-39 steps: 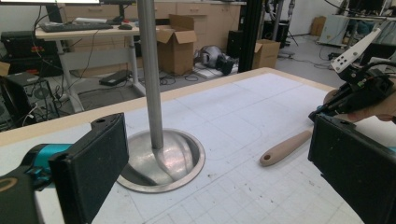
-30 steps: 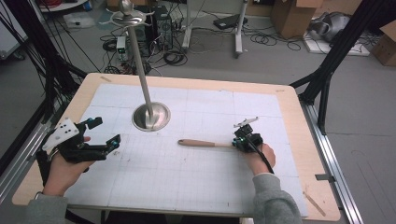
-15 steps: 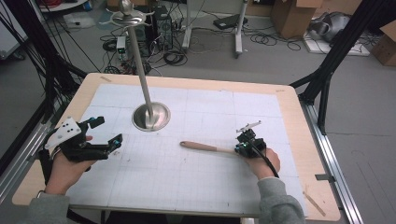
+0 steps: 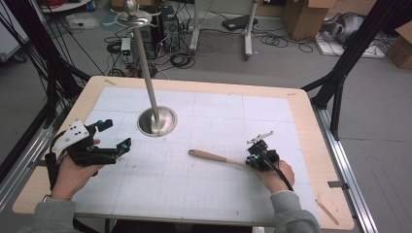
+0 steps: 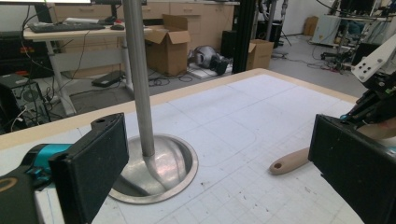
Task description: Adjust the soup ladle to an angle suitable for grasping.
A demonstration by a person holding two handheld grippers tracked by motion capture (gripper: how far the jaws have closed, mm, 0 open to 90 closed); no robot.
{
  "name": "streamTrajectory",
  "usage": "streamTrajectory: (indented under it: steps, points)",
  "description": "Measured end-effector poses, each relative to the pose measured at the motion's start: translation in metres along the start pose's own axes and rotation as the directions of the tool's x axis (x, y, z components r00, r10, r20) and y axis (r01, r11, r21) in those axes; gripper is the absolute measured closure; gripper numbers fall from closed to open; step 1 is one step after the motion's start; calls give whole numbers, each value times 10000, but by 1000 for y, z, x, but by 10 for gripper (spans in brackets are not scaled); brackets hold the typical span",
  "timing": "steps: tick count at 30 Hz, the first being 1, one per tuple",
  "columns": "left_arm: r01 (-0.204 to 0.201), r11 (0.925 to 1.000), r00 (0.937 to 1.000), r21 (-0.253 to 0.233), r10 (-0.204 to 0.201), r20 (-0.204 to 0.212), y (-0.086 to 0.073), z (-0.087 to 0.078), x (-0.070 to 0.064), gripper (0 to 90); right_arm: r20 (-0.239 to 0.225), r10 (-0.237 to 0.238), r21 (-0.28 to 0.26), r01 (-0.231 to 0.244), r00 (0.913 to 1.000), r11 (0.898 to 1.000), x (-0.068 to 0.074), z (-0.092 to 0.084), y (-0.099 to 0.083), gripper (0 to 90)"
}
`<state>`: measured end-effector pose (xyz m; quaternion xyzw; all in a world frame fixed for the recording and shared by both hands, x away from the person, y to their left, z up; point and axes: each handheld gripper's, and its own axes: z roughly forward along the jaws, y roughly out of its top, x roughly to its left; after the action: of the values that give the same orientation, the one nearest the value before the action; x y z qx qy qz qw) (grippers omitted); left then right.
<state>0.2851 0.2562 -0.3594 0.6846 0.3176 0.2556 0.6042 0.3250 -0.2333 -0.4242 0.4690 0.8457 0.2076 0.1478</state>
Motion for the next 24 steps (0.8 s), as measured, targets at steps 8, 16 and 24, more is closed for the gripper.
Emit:
streamTrajectory:
  steps: [8, 16, 24]
  points:
    - [-27, 10000, 10000, -19, 27, 58, 1, 2, -1, 55, -100, -114, 181, 115, 9999, 9998, 8, -8, -12, 900]
    - [-66, 10000, 10000, -9, 66, 54, 2, 2, -2, 55, -142, -219, 255, 223, 9997, 9994, 14, -15, -22, 900]
    - [-118, 9999, 9999, 45, 118, 59, 2, 3, -3, 55, -399, -261, -46, 259, 9989, 9997, 13, -17, -18, 900]
